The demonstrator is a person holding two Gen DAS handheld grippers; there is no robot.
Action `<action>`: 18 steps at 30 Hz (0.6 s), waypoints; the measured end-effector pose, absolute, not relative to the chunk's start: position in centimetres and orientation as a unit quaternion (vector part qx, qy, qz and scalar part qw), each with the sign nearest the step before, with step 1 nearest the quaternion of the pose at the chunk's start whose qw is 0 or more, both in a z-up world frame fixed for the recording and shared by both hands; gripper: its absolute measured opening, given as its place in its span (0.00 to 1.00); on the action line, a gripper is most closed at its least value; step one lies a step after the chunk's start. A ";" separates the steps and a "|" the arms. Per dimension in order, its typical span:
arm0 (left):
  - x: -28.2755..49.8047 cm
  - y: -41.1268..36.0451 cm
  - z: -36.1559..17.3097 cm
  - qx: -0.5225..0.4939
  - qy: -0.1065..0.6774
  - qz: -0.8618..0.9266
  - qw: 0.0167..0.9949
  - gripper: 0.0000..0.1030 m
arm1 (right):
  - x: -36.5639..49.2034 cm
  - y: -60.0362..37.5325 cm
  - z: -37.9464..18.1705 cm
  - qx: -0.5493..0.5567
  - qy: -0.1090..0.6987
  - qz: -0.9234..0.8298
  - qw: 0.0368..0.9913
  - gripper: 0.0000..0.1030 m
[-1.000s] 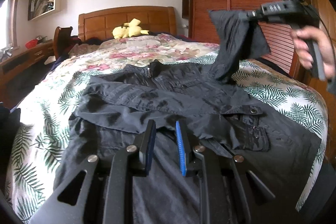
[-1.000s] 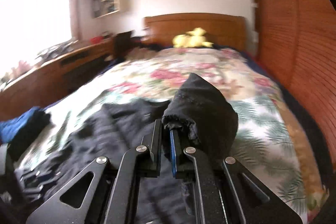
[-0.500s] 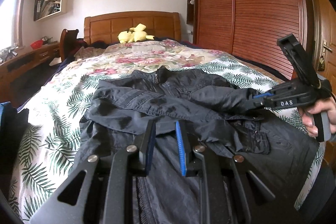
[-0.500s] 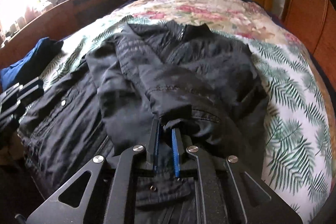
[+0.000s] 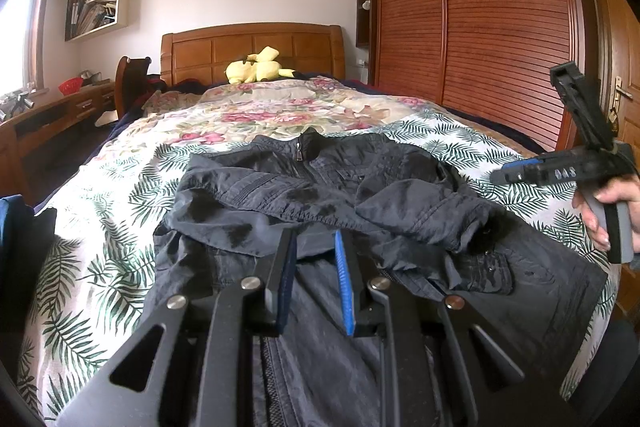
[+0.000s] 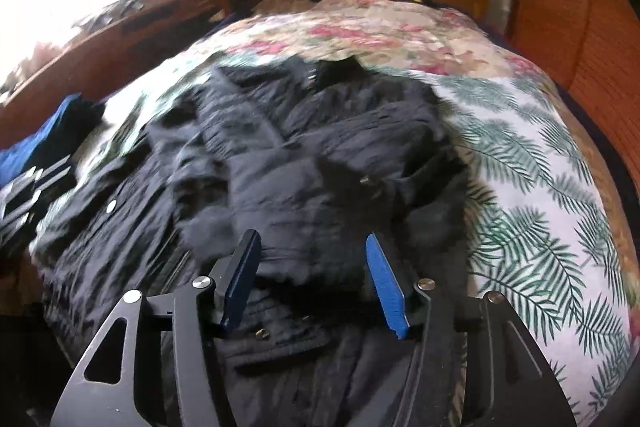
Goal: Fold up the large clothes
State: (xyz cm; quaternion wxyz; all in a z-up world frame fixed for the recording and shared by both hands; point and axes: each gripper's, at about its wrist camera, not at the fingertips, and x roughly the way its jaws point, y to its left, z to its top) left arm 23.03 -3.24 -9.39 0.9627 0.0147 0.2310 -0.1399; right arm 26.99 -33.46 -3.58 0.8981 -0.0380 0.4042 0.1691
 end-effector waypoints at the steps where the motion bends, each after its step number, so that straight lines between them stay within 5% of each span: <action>1: 23.1 -3.3 -9.4 0.014 0.232 -0.140 0.963 0.17 | 27.3 -34.0 -3.6 -0.026 0.402 0.164 0.900 0.55; 18: 22.8 -3.0 -9.1 0.015 0.235 -0.136 0.962 0.17 | 32.9 -36.6 -11.0 0.051 0.487 0.136 0.862 0.57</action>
